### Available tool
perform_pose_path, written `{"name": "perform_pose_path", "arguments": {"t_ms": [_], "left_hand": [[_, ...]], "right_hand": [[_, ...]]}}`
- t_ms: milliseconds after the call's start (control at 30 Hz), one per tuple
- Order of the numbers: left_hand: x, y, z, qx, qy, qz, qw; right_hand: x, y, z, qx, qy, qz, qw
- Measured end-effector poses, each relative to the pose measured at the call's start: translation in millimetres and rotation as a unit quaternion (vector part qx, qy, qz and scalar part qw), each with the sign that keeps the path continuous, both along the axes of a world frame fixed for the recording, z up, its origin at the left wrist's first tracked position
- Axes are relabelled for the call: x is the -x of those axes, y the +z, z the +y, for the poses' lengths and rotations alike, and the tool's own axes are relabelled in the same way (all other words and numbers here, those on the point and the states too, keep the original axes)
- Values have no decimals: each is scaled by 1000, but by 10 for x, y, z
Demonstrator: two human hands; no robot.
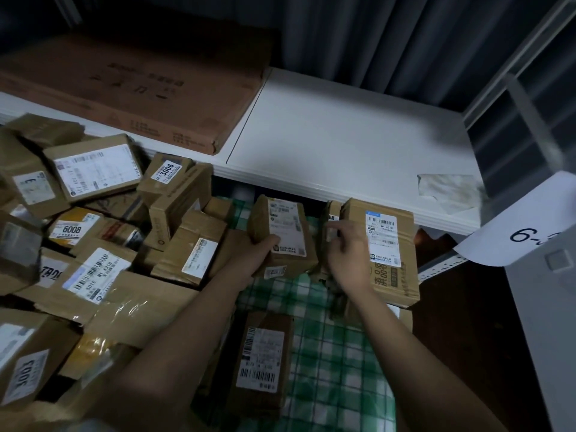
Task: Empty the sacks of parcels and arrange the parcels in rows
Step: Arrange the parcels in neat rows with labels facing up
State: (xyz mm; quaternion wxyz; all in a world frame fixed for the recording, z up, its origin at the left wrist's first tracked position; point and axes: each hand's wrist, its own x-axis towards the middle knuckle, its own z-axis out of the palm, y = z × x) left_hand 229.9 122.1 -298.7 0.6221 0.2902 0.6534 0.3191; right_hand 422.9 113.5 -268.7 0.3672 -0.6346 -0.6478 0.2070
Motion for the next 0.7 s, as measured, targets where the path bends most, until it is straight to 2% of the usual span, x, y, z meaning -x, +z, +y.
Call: {"name": "perform_pose_path", "arguments": {"t_ms": [67,100,167,233,300,367,467,567,700], "left_hand": [[-26,-34,24,6,13,-47,999],[-43,-54,43,11,16,-61,998],[-116,-113,98,28,17,-73,997],[-172,-132,140,28,17,-44,998],[-236,-189,200,40,23,-9,999],[-267,-265,291,41,28,6,999],[-241,-385,395,40,29,20,999],[-329,-467,511,33,-33,48,998],[-422,-531,590,18,-52,51,997]], "right_hand": [[-295,37,55,-21,-51,-76,996],[-433,46,95,-1,-60,-113,992],[-683,41,169,113,-52,-200,972],[-847,-39,221,211,-17,-273,939],[-961,-158,233,258,10,-284,923],[-1009,-249,241,275,13,-264,924],[-961,-291,231,273,7,-285,919],[-914,-349,231,261,-6,-297,918],[-874,-469,215,226,-31,-295,928]]}}
